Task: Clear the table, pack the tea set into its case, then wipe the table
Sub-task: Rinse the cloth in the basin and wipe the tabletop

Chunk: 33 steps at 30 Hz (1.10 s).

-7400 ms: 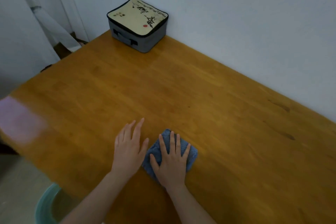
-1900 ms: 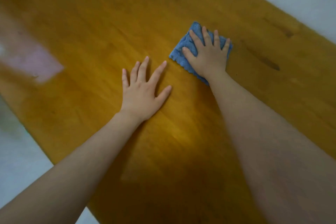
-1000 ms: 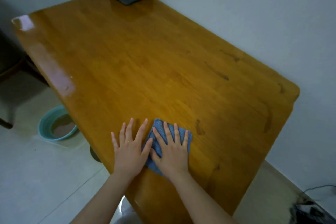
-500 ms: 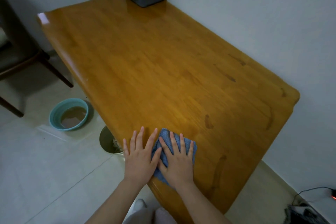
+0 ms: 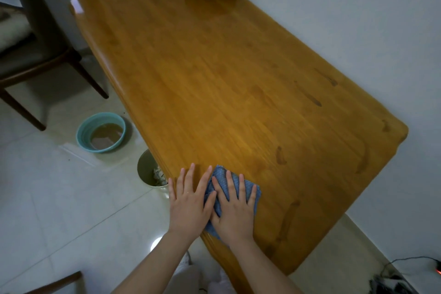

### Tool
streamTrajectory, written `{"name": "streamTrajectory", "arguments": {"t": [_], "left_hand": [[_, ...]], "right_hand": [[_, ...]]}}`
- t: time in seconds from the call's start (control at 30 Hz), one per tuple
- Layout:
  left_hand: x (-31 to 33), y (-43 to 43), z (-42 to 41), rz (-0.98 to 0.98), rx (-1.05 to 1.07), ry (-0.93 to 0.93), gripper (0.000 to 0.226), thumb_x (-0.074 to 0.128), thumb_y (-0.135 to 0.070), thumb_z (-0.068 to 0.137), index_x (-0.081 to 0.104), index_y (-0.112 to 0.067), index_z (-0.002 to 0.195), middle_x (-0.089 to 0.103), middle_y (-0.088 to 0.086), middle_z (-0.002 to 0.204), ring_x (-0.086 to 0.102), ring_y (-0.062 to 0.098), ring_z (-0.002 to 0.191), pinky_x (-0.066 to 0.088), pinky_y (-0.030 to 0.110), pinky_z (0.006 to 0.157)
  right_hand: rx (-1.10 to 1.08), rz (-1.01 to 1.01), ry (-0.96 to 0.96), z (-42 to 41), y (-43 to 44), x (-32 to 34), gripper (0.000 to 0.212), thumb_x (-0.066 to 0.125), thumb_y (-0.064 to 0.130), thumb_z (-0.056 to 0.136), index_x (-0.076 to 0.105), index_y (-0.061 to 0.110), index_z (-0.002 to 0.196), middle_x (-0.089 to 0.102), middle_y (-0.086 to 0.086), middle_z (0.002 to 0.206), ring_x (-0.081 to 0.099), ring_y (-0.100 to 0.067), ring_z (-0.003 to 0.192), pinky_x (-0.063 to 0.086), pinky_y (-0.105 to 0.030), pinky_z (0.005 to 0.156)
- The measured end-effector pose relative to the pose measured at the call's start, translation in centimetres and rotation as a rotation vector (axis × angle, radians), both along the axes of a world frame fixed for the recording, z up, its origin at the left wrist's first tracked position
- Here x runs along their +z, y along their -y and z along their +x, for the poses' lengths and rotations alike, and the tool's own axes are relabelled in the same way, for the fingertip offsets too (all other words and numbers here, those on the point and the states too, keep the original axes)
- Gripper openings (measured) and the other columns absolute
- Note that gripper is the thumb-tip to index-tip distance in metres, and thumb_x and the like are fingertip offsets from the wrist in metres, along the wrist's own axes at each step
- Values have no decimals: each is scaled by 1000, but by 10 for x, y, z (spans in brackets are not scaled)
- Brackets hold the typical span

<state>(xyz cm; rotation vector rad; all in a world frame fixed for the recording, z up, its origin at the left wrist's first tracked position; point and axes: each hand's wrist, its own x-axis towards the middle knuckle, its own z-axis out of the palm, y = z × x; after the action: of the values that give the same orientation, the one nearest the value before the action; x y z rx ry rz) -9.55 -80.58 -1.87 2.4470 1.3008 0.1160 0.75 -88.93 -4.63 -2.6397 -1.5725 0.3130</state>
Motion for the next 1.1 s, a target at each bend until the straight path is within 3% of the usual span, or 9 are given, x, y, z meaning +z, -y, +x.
{"name": "streamTrajectory", "arguments": {"t": [0.3, 0.47, 0.6, 0.8, 1.1], "left_hand": [[-5, 46, 6, -20, 157, -24, 57, 19, -56, 95, 25, -40, 150, 33, 9, 154, 26, 33, 143, 11, 55, 115], [-10, 71, 8, -53, 229, -41, 59, 17, -56, 93, 22, -41, 150, 28, 8, 157, 20, 31, 146, 7, 54, 116], [-7, 84, 9, -74, 276, -32, 61, 14, -58, 92, 23, -41, 150, 28, 8, 157, 19, 30, 146, 5, 53, 116], [0, 84, 6, -64, 281, -16, 66, 2, -66, 91, 22, -42, 150, 26, 7, 157, 18, 30, 146, 3, 52, 116], [6, 72, -1, -74, 249, -29, 64, 6, -63, 91, 16, -44, 151, 18, 5, 160, 9, 27, 148, 0, 50, 117]], "right_hand": [[174, -14, -28, 3, 23, 3, 70, 30, 62, 87, 27, 34, 152, 23, -3, 160, 22, -36, 146, 18, -65, 110], [258, 13, -13, 6, 39, -2, 76, 40, 62, 88, 14, 36, 155, 15, -1, 163, 14, -34, 148, 16, -65, 111], [287, 11, -19, 8, 47, 0, 74, 35, 62, 89, 13, 35, 155, 15, -1, 163, 15, -34, 148, 16, -63, 111], [292, -17, -39, 8, 46, 2, 73, 31, 64, 88, 17, 36, 154, 15, -2, 162, 16, -34, 148, 19, -64, 110], [292, 20, -43, 8, 47, 5, 69, 31, 65, 91, 19, 37, 153, 19, -2, 162, 19, -34, 147, 14, -64, 112]]}}
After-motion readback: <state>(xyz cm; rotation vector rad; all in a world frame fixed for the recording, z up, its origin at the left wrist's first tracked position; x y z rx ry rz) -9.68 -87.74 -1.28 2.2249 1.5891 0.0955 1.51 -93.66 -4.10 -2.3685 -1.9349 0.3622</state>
